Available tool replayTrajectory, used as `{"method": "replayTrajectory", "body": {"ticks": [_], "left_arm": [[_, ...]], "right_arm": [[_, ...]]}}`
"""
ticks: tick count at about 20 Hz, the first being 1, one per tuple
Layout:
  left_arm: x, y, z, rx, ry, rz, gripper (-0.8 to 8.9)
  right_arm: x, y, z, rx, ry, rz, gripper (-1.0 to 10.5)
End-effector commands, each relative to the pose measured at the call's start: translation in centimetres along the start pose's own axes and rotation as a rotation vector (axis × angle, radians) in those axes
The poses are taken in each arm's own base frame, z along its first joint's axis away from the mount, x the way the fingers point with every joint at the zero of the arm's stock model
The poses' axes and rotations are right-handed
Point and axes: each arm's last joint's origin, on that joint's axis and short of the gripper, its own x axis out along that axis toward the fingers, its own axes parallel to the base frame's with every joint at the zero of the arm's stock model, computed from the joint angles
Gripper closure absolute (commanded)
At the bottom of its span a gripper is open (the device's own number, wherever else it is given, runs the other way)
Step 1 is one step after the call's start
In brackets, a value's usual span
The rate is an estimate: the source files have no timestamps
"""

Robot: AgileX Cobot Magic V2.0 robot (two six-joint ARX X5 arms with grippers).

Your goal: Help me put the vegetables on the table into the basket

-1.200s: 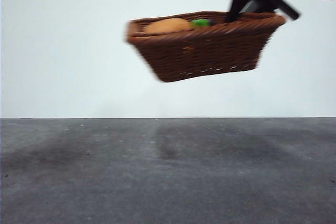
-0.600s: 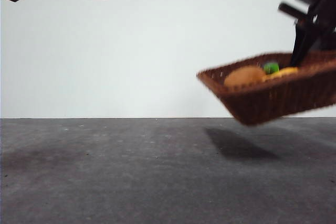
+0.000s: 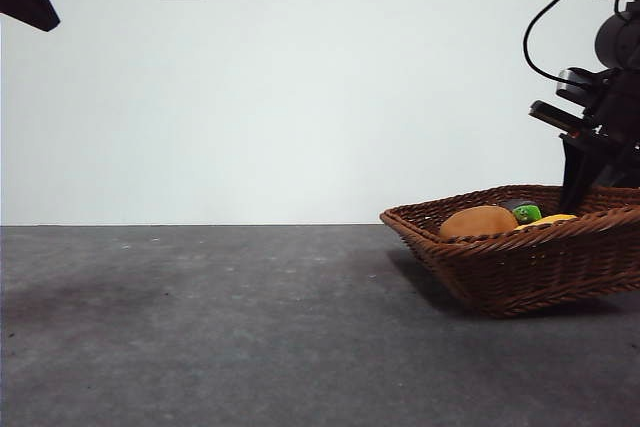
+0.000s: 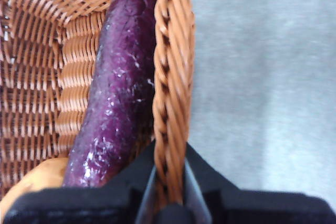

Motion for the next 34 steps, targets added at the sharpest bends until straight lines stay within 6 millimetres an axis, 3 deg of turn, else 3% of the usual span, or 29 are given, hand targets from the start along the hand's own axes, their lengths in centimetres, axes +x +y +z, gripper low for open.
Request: {"method": "replayTrajectory", "body": {"ticks": [1,5,10,12,13,15,18,20,24,27,32,34], "left_arm": [[0.4,0.2,0.2,0.01,-0.001,0.005,8.21],[1.0,0.3,0.2,0.002,0.023,0.007,8.21],[1.0,0.4,0.2,0.002,0.025,0.007,8.21],[1.0,0.4,0.2,0.002,0.026,0.007,8.21],[1.0,0.4,0.2,0.002,0.026,0.007,8.21],[1.1,0.4,0.2,0.003,0.027,0.007,8.21],[1.1,0.4,0.2,0.013,0.027,0.007,8.21],[1.1,0.4,0.2,0.02,0.027,0.006,8.21],[1.1,0.3,0.2,0.028,0.027,-0.001,8.21],[1.1,0.3,0.2,0.028,0.028,-0.002,8.21],[1.1,0.3,0.2,0.045,0.032,-0.001,8.21],[1.1,0.3,0.2,0.045,0.034,-0.001,8.21]], "right_arm": [[1.6,-0.9,-1.2,0.011,0.038,-0.008,9.6],[3.5,-1.7,-3.1,0.02,0.038,-0.013,9.6],[3.6,-1.8,-3.3,0.016,0.034,-0.049,9.2],[3.2,-1.6,-2.9,0.007,0.011,-0.045,6.8],[2.5,-1.3,-2.5,0.0,-0.007,-0.042,6.5],[0.2,-0.3,-1.2,-0.027,-0.074,-0.042,6.5],[-5.5,2.2,-0.2,-0.067,-0.168,-0.055,6.6],[-9.8,4.1,-1.2,-0.09,-0.18,-0.046,6.7],[-16.5,7.4,-5.8,-0.117,-0.153,0.043,6.7],[-19.1,8.5,-8.2,-0.15,-0.15,0.042,8.3],[-22.1,9.7,-12.2,-0.197,-0.115,0.04,8.7],[-22.8,10.1,-13.3,-0.229,-0.11,0.045,9.6]]}}
